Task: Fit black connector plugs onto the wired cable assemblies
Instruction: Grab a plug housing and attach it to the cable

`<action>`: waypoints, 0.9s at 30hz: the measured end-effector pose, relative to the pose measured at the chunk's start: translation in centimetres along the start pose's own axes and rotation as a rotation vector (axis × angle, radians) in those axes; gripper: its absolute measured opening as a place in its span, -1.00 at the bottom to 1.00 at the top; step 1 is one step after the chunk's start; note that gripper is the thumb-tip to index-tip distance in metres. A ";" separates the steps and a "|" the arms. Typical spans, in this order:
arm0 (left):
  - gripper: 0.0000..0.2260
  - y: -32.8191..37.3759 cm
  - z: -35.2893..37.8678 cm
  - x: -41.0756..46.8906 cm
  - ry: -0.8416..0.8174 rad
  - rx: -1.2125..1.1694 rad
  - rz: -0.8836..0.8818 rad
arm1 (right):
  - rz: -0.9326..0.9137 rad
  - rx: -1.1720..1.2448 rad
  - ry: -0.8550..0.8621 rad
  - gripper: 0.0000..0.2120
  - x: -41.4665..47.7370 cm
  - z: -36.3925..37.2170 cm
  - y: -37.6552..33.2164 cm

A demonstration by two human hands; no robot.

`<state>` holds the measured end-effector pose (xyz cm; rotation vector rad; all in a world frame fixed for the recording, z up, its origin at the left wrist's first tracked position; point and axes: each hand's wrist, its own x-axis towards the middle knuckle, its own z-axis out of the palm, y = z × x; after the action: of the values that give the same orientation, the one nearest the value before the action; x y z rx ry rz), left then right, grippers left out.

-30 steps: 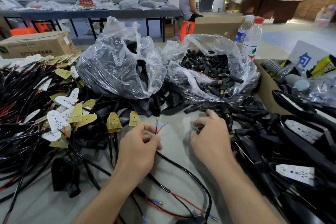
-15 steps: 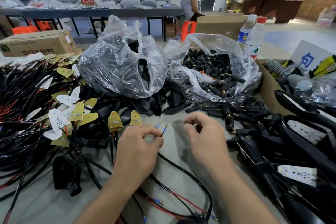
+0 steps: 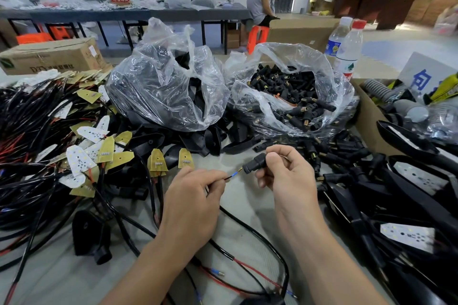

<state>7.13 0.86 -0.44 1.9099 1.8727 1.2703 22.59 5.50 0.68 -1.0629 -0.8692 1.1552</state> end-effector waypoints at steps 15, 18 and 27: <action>-0.82 -0.2 0.4 -0.3 0.015 0.002 0.051 | 0.062 0.030 -0.124 -0.86 0.1 -0.6 -0.5; -0.80 -0.1 0.2 -0.1 0.008 -0.049 0.011 | 0.041 -0.004 -0.154 -0.85 0.1 -0.7 -0.6; -0.77 -0.1 0.2 -0.2 0.003 -0.100 -0.030 | 0.048 -0.004 -0.107 -0.85 0.3 -0.8 -0.8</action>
<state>7.26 0.83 -0.69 1.8240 1.7962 1.3317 23.62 5.60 1.18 -1.0373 -0.9338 1.2606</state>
